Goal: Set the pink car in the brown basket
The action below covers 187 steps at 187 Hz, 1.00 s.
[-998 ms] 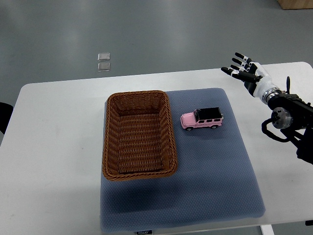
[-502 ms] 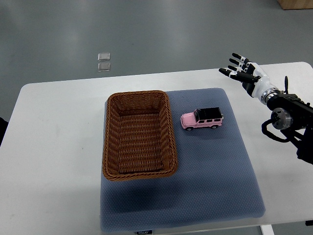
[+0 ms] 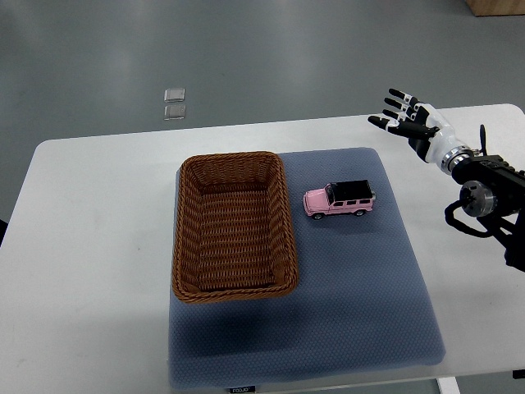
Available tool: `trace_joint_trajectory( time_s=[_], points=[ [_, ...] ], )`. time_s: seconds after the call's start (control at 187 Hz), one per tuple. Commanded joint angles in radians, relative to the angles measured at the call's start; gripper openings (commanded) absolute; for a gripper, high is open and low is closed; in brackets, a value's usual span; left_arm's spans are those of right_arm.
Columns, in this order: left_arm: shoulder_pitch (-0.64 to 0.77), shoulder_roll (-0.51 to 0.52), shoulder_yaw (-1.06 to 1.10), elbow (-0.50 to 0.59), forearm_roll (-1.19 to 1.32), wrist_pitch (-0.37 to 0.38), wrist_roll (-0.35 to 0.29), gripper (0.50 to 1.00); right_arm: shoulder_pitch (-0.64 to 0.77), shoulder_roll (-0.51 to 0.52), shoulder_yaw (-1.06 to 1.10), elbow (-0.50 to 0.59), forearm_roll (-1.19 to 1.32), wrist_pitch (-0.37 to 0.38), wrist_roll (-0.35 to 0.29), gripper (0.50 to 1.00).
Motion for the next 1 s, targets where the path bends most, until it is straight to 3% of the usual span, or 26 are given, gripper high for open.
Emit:
trace_joint_trajectory(
  time_s=[0.0, 0.416, 0.993],
  points=[
    [0.0, 0.0, -0.001, -0.001, 0.0, 0.0, 0.0, 1.0, 0.0, -0.011, 0.0, 0.003, -0.017, 0.001, 0.0, 0.917],
    [-0.001, 0.0, 0.001, -0.002, 0.0, 0.0, 0.0, 1.0, 0.013, -0.022, 0.002, 0.013, -0.232, 0.039, 0.006, 0.917],
    [-0.001, 0.0, -0.001, -0.002, 0.0, 0.0, 0.0, 1.0, 0.046, -0.063, -0.008, 0.196, -0.907, 0.099, 0.037, 0.917]
  ],
)
